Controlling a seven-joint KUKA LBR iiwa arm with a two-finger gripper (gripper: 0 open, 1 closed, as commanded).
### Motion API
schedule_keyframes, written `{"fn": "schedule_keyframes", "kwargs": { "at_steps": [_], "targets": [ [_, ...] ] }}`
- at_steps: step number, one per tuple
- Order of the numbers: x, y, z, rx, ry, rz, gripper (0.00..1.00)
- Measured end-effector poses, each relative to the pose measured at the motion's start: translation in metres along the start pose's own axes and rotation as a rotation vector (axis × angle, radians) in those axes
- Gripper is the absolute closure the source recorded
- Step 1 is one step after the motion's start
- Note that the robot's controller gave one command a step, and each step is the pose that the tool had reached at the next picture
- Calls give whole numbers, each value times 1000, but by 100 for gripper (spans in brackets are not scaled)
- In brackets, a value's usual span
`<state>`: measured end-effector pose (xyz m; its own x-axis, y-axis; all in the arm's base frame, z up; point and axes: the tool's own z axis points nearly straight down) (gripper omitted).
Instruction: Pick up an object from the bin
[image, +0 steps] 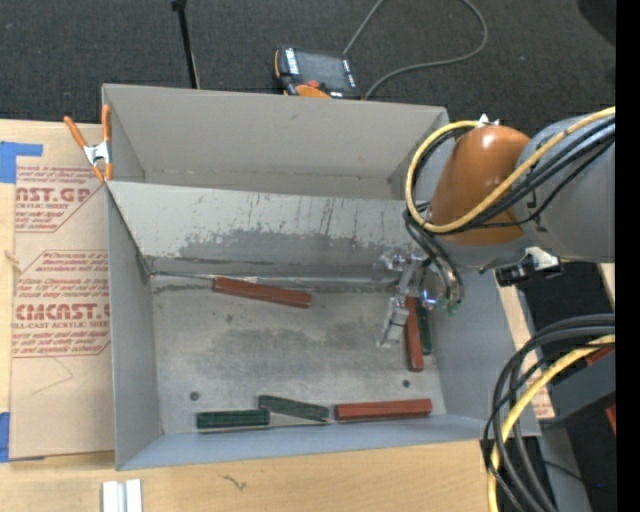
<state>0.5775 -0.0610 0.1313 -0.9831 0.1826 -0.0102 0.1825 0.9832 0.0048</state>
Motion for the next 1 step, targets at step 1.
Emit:
{"fn": "schedule_keyframes", "kwargs": {
  "at_steps": [1],
  "targets": [
    [45,-85,22,6,13,-227,0]
  ]
}}
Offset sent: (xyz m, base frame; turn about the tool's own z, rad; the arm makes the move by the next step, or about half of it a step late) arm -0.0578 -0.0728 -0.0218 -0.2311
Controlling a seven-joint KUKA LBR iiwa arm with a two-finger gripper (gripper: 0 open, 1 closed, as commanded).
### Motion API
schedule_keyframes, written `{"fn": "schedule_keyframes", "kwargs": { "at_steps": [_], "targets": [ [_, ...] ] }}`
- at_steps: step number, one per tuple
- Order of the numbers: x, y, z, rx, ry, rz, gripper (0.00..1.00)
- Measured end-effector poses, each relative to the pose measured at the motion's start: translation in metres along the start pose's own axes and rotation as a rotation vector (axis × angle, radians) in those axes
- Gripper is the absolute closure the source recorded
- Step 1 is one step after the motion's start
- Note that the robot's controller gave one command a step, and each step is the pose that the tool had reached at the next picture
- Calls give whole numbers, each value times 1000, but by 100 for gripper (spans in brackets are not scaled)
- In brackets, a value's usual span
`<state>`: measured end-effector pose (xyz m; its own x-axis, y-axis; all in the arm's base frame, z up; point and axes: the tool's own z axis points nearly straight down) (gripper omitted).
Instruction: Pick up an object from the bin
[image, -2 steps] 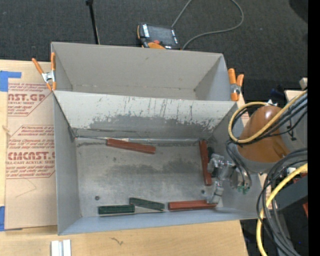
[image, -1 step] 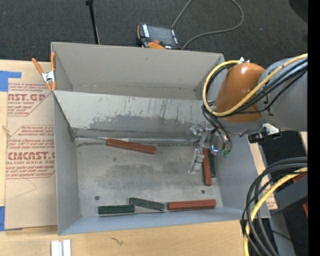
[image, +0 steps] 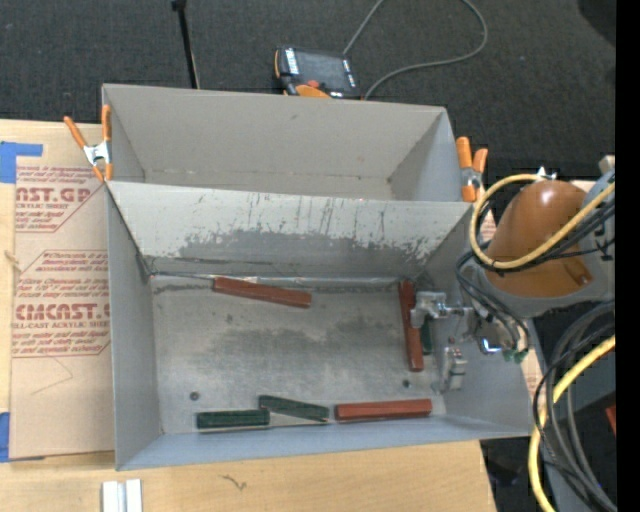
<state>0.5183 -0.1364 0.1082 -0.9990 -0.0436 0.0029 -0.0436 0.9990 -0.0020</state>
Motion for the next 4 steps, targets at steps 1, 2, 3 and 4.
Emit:
{"fn": "schedule_keyframes", "kwargs": {
  "at_steps": [1,2,3,4],
  "targets": [
    [-45,-11,38,-10,-5,-502,0],
    [-48,-13,34,-1,-16,-506,100],
    [-58,-2,-77,4,-13,-499,100],
    [8,51,-61,-7,0,-528,100]
  ]
}}
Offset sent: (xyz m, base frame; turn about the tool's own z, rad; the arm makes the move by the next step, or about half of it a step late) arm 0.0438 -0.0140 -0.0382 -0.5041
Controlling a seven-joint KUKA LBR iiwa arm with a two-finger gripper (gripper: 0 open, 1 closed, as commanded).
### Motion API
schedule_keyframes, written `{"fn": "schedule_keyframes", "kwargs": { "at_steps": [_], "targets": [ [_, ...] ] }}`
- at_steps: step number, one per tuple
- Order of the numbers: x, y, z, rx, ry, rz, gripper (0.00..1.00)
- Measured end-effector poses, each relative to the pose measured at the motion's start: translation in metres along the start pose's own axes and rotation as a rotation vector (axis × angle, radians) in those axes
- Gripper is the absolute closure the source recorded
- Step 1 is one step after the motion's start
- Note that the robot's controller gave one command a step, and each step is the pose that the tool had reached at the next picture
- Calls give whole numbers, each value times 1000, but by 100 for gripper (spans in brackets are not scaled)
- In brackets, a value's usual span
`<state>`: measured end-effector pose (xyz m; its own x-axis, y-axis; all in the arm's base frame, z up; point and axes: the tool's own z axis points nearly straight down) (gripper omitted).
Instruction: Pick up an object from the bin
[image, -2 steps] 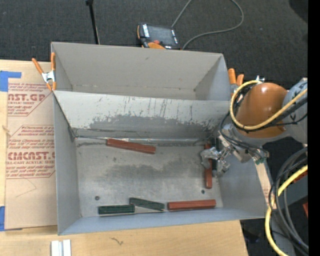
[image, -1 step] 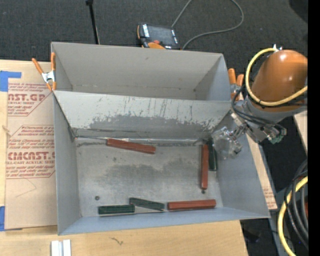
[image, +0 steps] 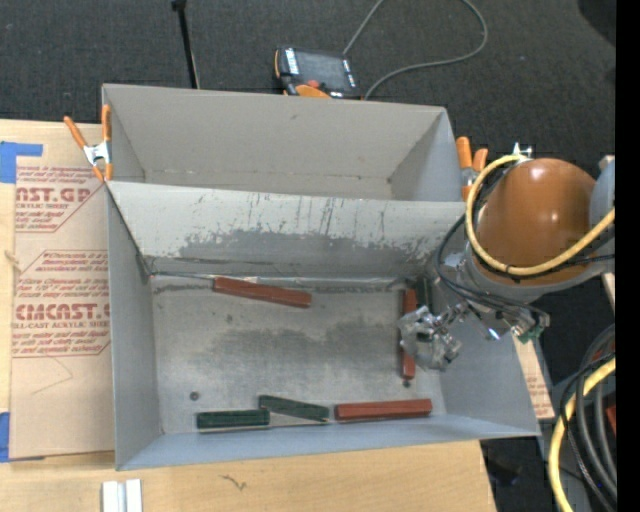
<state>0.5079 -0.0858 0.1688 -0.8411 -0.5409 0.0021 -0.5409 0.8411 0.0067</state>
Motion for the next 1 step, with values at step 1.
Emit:
{"fn": "schedule_keyframes", "kwargs": {
  "at_steps": [1],
  "targets": [
    [-24,-26,7,7,-7,46,100]
  ]
}}
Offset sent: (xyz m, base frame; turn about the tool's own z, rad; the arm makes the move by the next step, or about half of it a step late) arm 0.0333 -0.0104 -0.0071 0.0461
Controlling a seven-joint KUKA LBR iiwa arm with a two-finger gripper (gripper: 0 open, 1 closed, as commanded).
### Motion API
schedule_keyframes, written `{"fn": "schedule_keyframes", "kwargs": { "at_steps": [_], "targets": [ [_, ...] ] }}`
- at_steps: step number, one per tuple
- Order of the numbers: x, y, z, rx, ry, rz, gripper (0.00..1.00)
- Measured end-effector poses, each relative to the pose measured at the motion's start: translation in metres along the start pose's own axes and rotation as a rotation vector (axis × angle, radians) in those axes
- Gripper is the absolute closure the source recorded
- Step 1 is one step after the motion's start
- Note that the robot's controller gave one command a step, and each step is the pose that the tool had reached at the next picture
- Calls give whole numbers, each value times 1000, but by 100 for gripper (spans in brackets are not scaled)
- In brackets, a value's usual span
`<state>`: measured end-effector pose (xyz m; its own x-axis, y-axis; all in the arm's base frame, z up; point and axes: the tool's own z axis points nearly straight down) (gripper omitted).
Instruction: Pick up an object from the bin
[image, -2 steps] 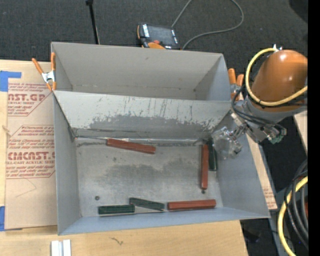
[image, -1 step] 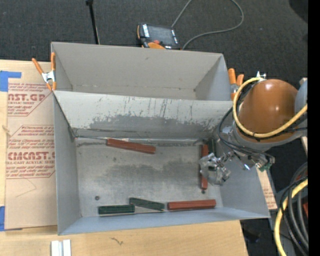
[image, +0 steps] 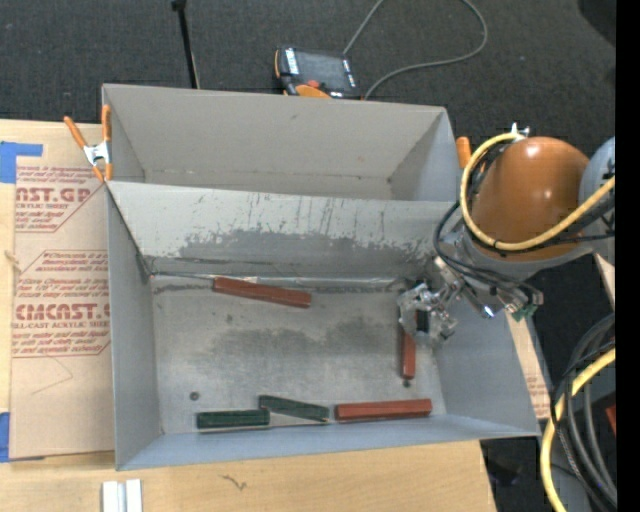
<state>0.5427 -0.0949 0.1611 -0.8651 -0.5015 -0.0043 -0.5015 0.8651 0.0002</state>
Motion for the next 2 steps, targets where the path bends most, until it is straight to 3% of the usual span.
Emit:
{"fn": "schedule_keyframes", "kwargs": {
  "at_steps": [1,2],
  "targets": [
    [1,0,0,-1,1,0,0],
    [-7,-19,90,-3,5,-344,0]
  ]
}}
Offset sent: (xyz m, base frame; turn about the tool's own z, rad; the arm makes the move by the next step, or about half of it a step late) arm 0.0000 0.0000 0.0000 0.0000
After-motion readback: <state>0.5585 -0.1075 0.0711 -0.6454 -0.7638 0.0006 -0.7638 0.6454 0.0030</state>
